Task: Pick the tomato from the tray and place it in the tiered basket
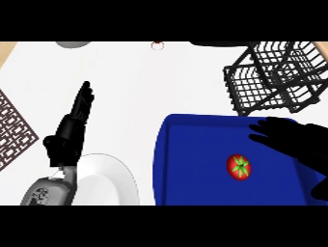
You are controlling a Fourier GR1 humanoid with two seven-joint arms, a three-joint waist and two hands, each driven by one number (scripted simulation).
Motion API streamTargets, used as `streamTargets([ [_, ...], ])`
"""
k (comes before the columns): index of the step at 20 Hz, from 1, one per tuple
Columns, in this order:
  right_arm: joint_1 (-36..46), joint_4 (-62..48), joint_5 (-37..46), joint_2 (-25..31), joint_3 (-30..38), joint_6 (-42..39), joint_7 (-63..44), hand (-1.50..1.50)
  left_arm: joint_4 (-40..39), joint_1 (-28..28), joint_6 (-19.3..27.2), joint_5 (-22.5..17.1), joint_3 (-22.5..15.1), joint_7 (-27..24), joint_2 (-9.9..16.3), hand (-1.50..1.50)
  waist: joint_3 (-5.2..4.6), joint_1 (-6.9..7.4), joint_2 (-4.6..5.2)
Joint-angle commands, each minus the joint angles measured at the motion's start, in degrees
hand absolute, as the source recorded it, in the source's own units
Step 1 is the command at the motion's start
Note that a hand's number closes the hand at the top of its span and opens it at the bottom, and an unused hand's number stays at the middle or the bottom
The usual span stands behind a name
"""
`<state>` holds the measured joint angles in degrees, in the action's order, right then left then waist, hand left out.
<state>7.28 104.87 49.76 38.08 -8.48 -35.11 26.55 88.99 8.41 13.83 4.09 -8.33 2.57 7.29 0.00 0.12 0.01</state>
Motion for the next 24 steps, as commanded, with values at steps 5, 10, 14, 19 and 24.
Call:
streamTargets([
  [5, 0.5, -7.0, 3.2, -3.1, -2.3, 3.0, 5.6, -1.5, 0.4, -4.2, -2.7, -1.2, 1.5, -3.7, -0.2, 0.0, -0.01, 0.17, 0.02],
  [10, 1.6, -6.3, 4.1, -5.1, -2.5, 0.5, 5.1, -1.5, 4.3, -3.2, -1.0, 1.8, 0.2, 1.3, -2.1, 0.0, -0.01, 0.07, -0.04],
  [14, 0.8, -5.3, 4.8, -4.3, -1.6, -0.5, 6.6, -1.5, -0.1, -0.5, -0.6, 2.9, 1.5, -0.5, -3.3, 0.0, -0.01, -0.13, -0.02],
  [19, 3.5, -9.1, 6.5, -8.7, -4.4, -0.7, 3.2, -1.5, 1.0, -2.1, -1.0, 4.0, 0.5, -0.3, -4.0, 0.0, -0.01, 0.04, 0.0],
  [24, 0.6, -8.7, 8.5, -8.2, -6.2, 0.3, 3.4, -1.5, -1.7, 0.6, -2.5, 3.9, 2.0, -0.9, -3.6, 0.0, -0.01, -0.08, 0.01],
])
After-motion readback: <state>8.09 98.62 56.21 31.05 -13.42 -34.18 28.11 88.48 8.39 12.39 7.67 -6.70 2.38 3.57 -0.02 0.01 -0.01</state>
